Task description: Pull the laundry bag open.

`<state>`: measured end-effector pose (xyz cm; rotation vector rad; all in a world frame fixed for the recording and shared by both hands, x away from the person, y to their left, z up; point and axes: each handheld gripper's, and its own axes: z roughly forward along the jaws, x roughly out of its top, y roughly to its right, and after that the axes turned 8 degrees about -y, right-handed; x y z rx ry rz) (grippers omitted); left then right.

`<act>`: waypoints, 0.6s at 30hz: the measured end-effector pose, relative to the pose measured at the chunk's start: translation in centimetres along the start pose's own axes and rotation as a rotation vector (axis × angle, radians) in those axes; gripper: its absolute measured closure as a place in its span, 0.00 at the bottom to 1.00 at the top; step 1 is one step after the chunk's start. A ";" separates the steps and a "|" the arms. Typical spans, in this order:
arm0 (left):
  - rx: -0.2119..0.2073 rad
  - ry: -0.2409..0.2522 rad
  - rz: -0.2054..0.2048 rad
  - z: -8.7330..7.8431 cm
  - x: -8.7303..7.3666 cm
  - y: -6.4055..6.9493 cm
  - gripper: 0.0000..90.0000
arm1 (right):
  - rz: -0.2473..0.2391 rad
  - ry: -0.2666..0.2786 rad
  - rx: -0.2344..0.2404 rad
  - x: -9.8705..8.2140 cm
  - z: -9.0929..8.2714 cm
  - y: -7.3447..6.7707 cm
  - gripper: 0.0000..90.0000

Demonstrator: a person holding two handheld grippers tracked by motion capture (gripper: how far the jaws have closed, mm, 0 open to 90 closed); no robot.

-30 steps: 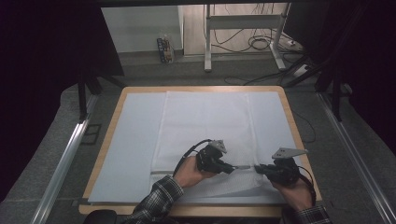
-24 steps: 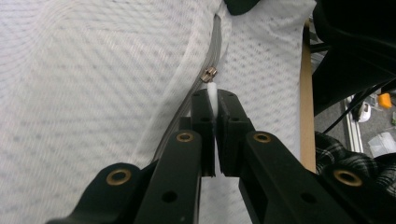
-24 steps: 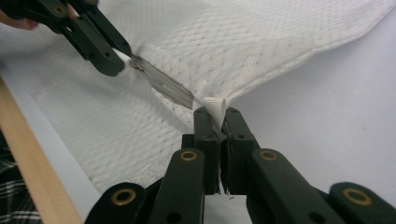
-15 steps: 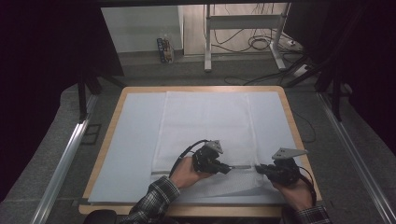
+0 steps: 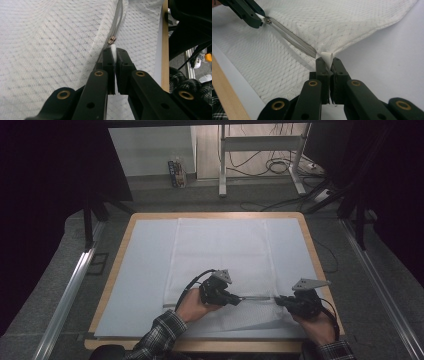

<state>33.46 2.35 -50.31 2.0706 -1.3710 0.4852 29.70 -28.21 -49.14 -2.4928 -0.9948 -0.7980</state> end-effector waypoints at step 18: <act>0.013 0.014 -0.030 -1.0 -1.7 -0.1 0.97 | -0.007 -0.010 -0.020 0.0 0.0 0.0 0.95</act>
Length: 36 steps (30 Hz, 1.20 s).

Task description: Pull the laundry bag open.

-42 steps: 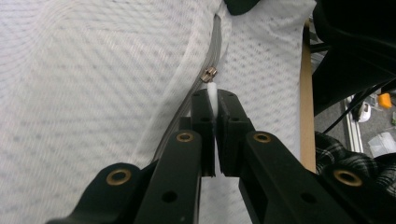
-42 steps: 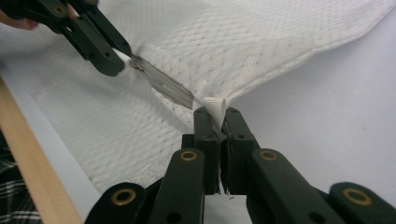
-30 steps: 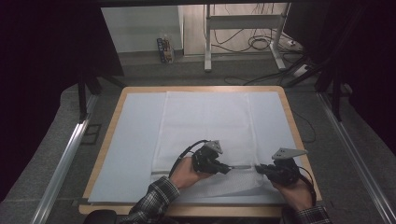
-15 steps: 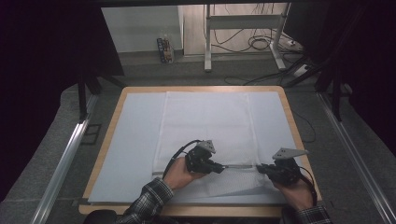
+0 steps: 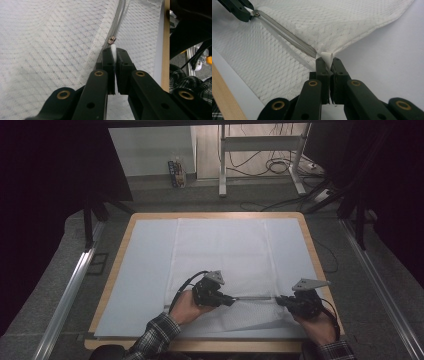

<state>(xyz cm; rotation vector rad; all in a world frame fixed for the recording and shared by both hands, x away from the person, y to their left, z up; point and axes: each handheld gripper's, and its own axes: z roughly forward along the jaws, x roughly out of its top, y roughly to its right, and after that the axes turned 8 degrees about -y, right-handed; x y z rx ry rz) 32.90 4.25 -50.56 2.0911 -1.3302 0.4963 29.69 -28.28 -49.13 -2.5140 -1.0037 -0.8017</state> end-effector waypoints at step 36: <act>0.025 0.015 -0.036 -2.0 -2.7 -0.3 0.97 | -0.017 -0.012 -0.008 -0.2 0.0 -0.2 0.95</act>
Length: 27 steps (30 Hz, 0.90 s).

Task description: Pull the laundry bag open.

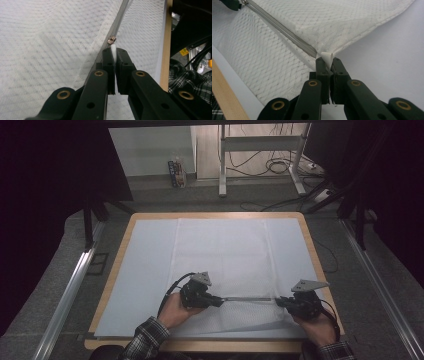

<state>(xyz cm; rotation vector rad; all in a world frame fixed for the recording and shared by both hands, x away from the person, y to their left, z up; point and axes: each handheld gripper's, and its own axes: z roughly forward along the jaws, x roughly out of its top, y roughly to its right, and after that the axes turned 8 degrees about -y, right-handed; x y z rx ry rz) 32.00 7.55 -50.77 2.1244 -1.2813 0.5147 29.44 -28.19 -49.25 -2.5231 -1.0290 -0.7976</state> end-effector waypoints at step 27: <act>0.031 0.027 -0.063 -2.5 -2.7 -0.7 0.97 | 0.008 -0.004 -0.025 -0.3 -0.1 0.2 0.95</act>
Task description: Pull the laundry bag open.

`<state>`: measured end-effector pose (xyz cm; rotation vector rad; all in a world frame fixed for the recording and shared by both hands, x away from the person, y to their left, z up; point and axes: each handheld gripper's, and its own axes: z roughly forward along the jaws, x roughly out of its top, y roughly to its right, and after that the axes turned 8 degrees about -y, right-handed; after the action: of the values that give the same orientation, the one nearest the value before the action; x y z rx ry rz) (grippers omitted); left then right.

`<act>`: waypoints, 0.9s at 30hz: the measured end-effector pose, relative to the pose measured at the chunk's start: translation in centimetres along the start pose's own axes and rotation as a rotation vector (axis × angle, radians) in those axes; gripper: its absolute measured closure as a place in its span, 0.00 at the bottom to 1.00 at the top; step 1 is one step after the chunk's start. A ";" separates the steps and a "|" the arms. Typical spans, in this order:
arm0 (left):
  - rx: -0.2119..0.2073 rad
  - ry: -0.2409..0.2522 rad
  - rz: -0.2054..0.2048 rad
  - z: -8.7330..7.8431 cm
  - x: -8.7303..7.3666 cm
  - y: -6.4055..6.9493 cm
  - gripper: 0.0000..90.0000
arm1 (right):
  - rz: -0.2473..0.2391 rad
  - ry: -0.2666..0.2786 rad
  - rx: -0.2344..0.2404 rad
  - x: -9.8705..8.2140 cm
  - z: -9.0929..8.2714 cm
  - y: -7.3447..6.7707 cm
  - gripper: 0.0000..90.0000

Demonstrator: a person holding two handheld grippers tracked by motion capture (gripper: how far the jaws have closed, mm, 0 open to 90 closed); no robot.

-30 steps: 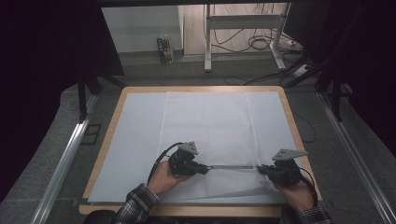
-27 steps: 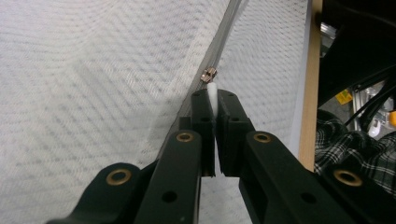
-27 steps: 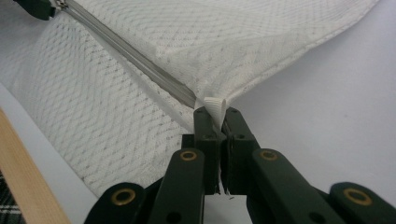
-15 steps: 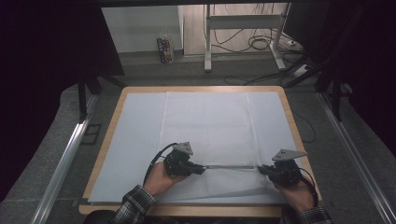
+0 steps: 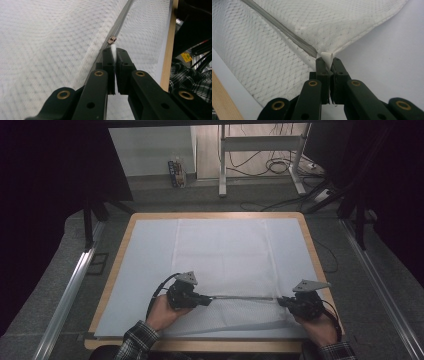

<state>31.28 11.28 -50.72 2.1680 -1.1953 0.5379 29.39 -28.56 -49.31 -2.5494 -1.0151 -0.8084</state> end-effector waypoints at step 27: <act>0.049 0.006 -0.047 -2.6 -2.8 -0.3 0.97 | -0.004 -0.003 -0.004 -0.1 -0.1 -0.1 0.95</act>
<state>29.98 14.86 -50.54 2.2283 -1.1364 0.5582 29.27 -28.58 -49.29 -2.5539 -1.0207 -0.8089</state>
